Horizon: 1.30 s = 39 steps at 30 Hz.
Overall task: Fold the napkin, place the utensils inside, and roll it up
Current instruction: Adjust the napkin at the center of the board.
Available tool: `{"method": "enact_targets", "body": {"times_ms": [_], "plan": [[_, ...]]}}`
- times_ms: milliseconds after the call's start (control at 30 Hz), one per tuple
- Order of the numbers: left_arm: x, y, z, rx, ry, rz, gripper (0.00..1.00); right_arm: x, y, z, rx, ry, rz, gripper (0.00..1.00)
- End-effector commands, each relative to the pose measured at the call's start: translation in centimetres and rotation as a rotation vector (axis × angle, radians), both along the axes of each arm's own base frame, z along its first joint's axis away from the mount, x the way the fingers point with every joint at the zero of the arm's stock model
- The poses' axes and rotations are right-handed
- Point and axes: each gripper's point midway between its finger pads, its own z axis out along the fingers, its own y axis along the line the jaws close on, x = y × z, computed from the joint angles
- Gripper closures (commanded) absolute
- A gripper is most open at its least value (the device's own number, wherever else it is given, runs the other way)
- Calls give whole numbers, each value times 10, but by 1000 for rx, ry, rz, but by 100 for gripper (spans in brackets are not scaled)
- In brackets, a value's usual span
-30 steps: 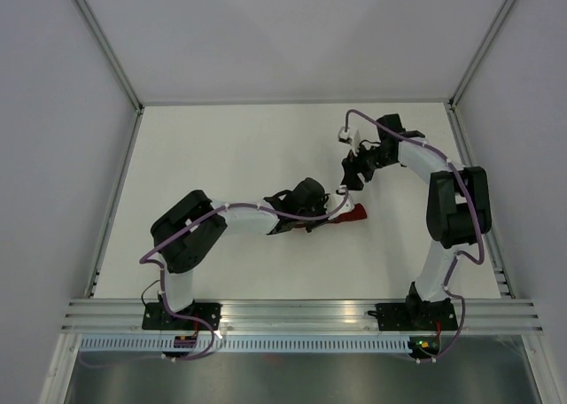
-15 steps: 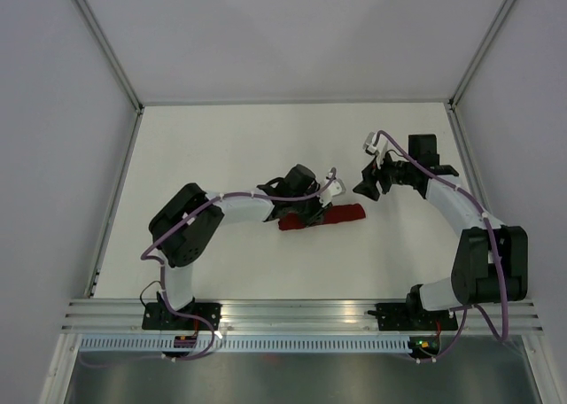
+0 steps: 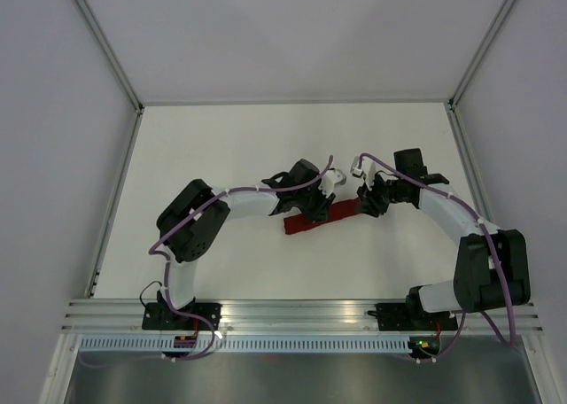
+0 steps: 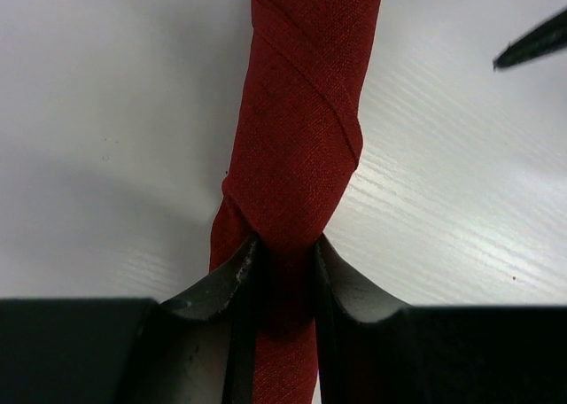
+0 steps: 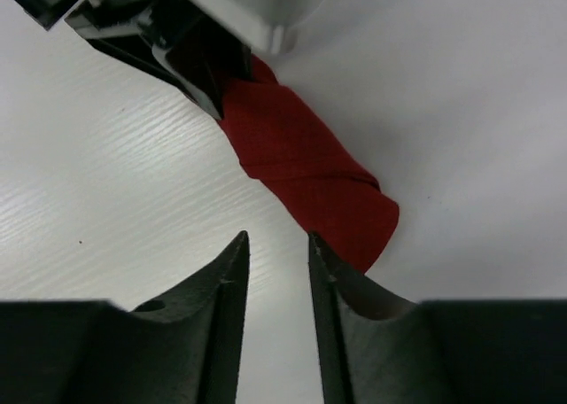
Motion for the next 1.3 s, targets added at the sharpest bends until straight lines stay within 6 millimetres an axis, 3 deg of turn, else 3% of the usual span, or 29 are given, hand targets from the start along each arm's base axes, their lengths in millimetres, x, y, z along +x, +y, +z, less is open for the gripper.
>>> {"method": "enact_targets", "body": {"times_ms": [0,100,200,467,600,767,1267], "plan": [[-28,32,-60,171,209,116,71,-10,-7,-12,-68,49,-54,65],[-25,33,-62,176,217,173,71,-8,-12,-26,-100,119,-132,76],[-20,34,-65,175,224,249,70,-3,-17,-40,-128,171,-202,81],[-18,24,-63,154,241,395,69,3,-22,-72,-179,313,-287,87],[-18,16,-60,127,256,428,68,13,-23,-79,-193,353,-310,89],[-19,3,-59,91,287,485,66,47,-22,-85,-202,362,-371,92],[-9,-16,-46,1,311,596,53,89,-21,-92,-223,363,-425,94]]}}
